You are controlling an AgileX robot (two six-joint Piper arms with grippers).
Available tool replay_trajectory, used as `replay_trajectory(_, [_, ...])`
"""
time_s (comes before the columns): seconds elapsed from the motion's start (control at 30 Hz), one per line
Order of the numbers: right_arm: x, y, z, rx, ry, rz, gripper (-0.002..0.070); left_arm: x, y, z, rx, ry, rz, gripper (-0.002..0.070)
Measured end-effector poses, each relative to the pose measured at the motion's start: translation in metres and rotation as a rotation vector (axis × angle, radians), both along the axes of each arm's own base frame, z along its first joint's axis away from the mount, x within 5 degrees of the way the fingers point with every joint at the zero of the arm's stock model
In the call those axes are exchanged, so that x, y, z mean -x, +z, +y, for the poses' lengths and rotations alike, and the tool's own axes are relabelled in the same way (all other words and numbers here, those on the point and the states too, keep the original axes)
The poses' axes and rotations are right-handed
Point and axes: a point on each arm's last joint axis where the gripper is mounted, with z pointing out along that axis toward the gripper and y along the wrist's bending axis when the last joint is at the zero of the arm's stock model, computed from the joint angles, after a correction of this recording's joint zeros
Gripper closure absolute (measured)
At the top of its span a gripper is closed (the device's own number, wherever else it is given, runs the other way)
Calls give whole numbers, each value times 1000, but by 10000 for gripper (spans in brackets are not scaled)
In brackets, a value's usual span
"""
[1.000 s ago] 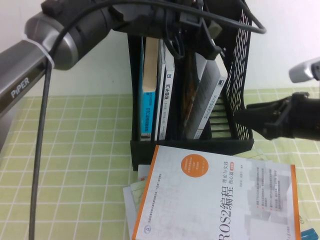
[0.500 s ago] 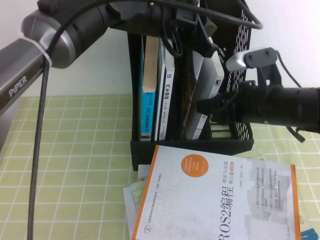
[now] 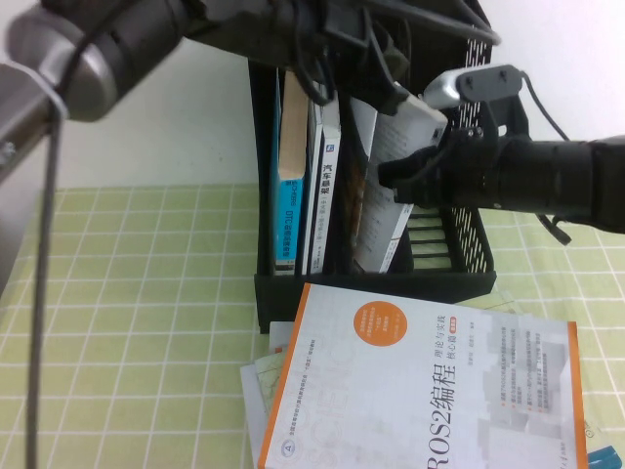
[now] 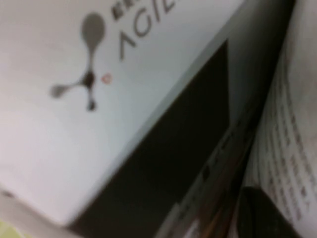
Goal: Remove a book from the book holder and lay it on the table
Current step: Pick up the right side book from the book shelf, then place the picked book on the book
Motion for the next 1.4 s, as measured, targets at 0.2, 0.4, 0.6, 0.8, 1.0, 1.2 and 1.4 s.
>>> replay_trajectory(0.2, [17,50,-13,-63,-1,-76,558,26,38,40,83,-1,27,678])
replay_trajectory(0.4, [44,119,-55,-251,64,-147,559,71,56,82,106,44,22,678])
replay_trajectory(0.6, [84,178,-77,-287,354,-166,559,132,52,109,111,76,19,678])
replay_trajectory(0.8, [133,228,-66,21,572,-275,559,196,43,133,194,167,40,678])
replay_trajectory(1.0, [176,241,-40,375,660,-331,559,248,29,151,275,216,58,678])
replay_trajectory(1.2, [185,221,-17,678,598,-228,559,284,21,163,344,237,58,678])
replay_trajectory(1.4, [185,211,1,931,418,-234,559,295,13,165,346,234,89,678])
